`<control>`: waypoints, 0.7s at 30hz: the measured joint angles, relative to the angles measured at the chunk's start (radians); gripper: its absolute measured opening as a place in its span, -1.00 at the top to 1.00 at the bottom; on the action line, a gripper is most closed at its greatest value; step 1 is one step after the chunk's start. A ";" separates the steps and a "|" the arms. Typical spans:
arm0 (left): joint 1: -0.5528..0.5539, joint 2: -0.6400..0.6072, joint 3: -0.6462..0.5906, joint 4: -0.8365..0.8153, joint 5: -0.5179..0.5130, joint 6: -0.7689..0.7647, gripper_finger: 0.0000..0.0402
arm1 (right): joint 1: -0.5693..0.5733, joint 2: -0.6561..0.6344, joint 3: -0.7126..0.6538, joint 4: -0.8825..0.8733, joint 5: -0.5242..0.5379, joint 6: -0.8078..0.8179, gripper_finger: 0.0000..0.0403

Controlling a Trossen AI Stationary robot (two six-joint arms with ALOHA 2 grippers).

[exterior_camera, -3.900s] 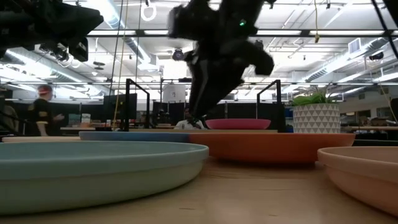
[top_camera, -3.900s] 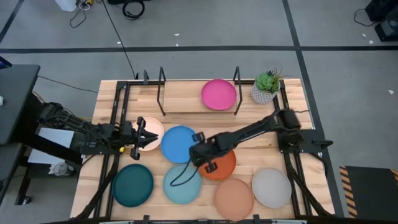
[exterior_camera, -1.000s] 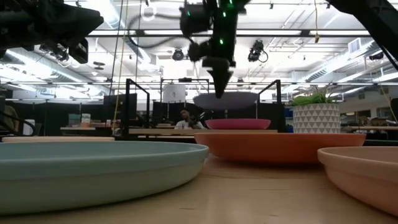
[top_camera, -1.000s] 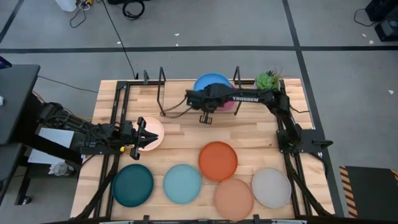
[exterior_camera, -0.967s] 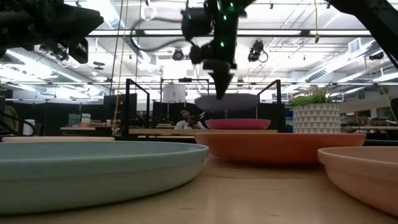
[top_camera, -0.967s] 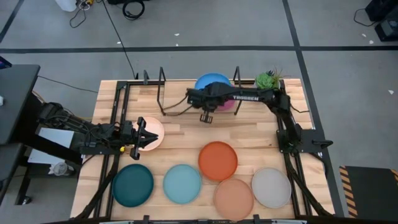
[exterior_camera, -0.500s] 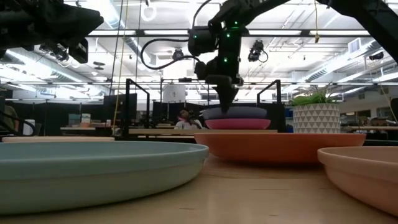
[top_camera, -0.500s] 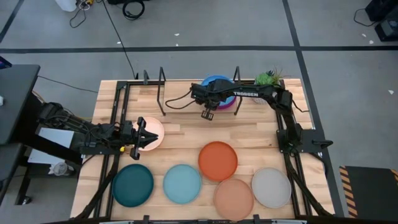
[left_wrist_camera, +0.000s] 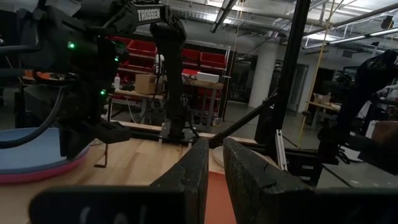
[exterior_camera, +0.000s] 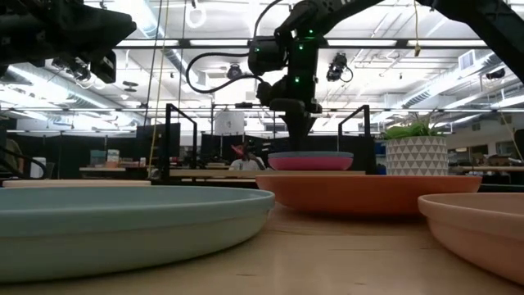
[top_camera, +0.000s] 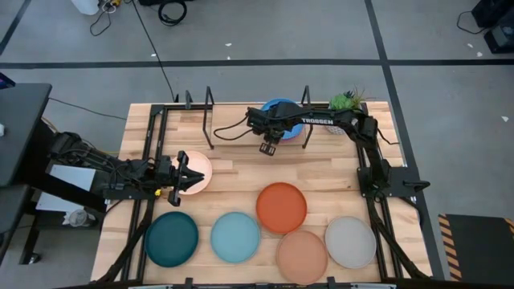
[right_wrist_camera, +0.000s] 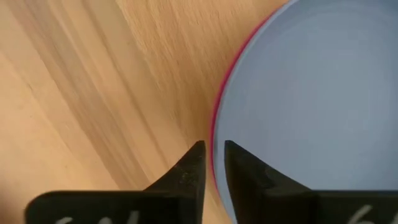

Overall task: Place and stack plates onto a shelf
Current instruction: Stack the blue plate on top of the pink plate on the shelf, then stack the dark orange plate on top of the blue plate on the shelf

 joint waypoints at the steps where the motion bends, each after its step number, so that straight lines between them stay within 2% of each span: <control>1: 0.000 0.000 0.000 0.000 0.000 0.000 0.73 | 0.000 0.000 0.000 0.000 -0.001 0.000 0.61; 6: 0.000 0.000 0.000 0.000 0.000 0.001 0.73 | 0.001 0.001 0.010 -0.022 -0.001 0.003 0.49; 11: 0.000 0.000 0.000 0.000 0.000 0.001 0.73 | 0.030 0.001 0.045 -0.042 0.000 0.005 0.46; 21: 0.000 0.000 0.000 0.000 0.000 0.001 0.73 | 0.241 0.001 0.031 0.002 -0.038 -0.145 0.46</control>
